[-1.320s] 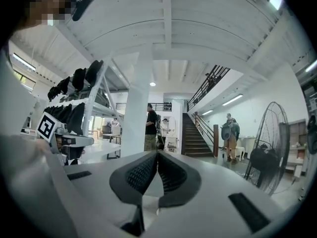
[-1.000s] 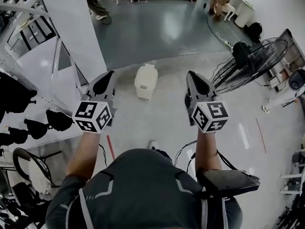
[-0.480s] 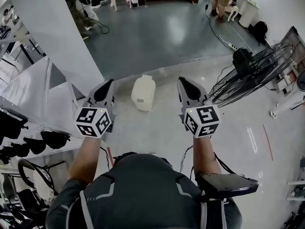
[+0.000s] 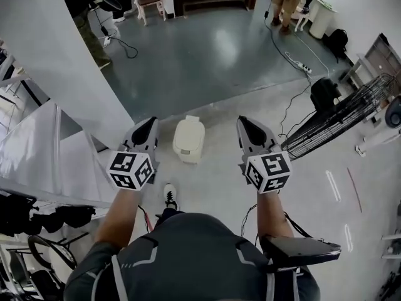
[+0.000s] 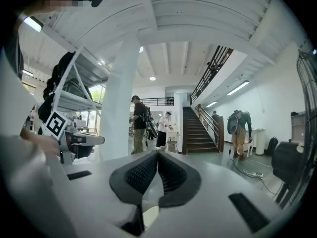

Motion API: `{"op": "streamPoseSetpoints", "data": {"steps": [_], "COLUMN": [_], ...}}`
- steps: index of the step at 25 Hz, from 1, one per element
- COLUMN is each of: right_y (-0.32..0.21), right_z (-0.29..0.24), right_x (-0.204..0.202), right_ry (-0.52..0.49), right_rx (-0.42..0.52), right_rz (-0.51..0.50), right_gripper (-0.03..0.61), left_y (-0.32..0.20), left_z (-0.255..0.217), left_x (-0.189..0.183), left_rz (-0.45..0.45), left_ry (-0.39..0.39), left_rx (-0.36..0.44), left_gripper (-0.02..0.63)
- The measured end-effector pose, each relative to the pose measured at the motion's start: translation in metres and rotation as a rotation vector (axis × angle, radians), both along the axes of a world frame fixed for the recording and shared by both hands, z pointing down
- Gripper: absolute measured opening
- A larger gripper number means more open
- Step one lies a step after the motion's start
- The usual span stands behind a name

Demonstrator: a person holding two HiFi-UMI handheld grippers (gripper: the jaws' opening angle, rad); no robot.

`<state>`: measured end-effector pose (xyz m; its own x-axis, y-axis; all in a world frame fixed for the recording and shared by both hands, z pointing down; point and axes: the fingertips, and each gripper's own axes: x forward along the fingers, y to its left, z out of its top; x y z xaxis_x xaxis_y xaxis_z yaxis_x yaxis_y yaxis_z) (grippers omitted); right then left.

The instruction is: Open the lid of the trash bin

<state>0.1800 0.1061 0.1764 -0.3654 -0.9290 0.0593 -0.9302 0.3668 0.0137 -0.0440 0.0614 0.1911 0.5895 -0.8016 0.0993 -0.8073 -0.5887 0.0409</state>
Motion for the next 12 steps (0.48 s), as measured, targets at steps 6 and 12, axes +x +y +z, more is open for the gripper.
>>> {"op": "streamPoseSetpoints", "data": {"steps": [6,12], "right_y": [-0.069,-0.122], "right_z": [-0.008,-0.008], "right_x": [-0.013,-0.034], "right_ry": [0.01,0.016], "right_rx": [-0.012,-0.02], "right_rz": [0.08,0.135], "right_gripper": [0.028,0.028], "left_y": [-0.085,-0.15], "left_z": [-0.007,-0.008], "left_x": [-0.019,-0.047], "left_rz": [0.058,0.097], "left_ry": [0.023,0.036], "left_rx": [0.009,0.012], "left_gripper": [0.009,0.009]}}
